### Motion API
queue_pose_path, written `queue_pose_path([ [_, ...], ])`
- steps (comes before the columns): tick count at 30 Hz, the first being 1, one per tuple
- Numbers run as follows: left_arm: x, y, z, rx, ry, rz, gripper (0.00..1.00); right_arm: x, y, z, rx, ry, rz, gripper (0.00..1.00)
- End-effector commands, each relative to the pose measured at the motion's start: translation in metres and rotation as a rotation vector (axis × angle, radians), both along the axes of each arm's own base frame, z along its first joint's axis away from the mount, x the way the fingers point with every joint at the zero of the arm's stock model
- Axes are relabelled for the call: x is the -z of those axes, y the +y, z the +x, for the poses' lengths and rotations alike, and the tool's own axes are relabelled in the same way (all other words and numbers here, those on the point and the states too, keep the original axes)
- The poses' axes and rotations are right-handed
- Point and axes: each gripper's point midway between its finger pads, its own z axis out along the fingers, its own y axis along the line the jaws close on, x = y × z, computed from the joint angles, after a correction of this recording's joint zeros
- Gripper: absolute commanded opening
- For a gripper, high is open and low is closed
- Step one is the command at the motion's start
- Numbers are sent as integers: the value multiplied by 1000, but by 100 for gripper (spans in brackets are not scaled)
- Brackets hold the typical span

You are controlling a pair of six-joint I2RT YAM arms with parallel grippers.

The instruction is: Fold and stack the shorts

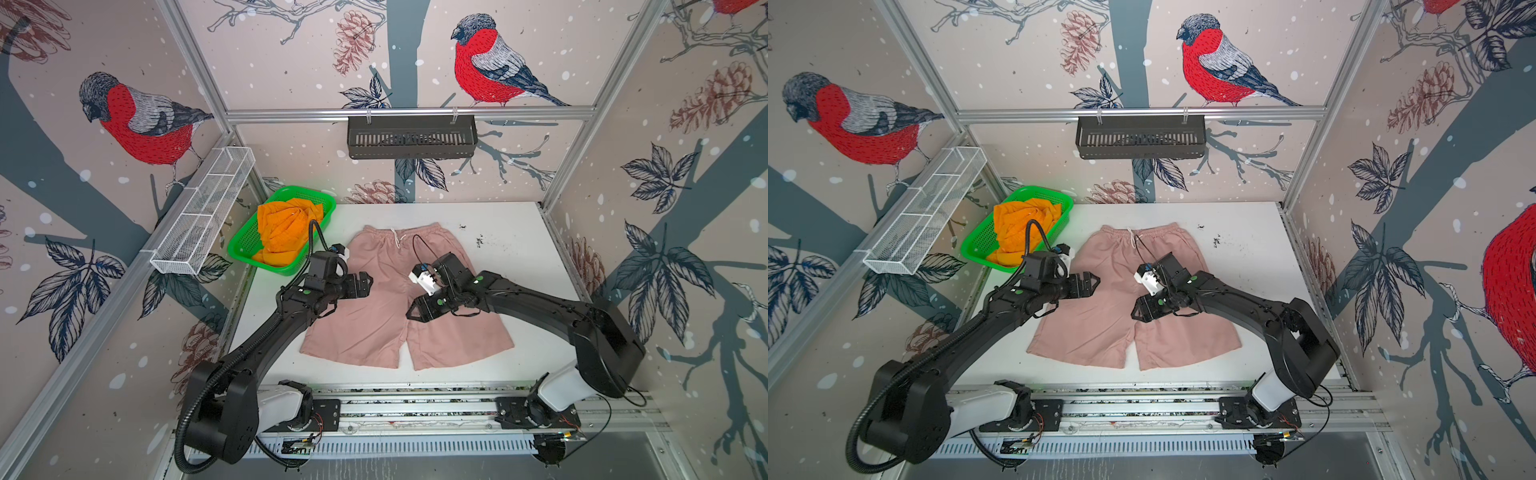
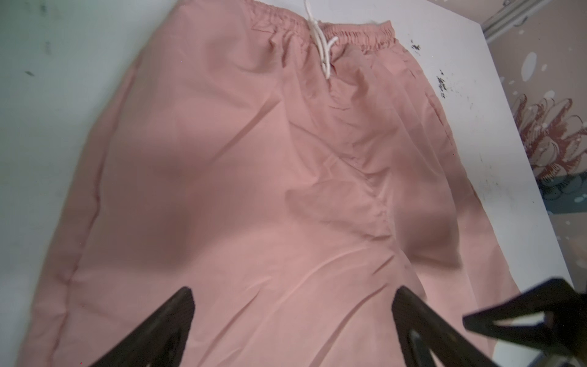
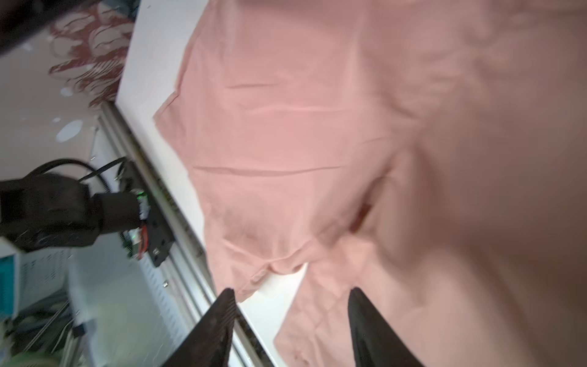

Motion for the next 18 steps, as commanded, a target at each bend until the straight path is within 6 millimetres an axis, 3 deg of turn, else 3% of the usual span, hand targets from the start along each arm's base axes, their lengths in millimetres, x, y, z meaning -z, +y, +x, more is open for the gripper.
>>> queue_pose_path([
  [1, -3, -14, 10, 43, -44, -5, 98, 24, -38, 33, 182, -65, -139, 62],
  [5, 14, -13, 10, 37, 0, 14, 98, 46, -67, 51, 301, -84, -195, 64],
  [8, 24, -36, -5, 121, 5, -25, 98, 55, -82, 64, 356, -90, -195, 65],
  [14, 55, -84, -46, 290, 66, -26, 98, 68, -89, 85, 386, -96, -178, 65],
  [18, 69, -102, -55, 332, 98, -54, 98, 77, -83, 99, 373, -100, -167, 65],
])
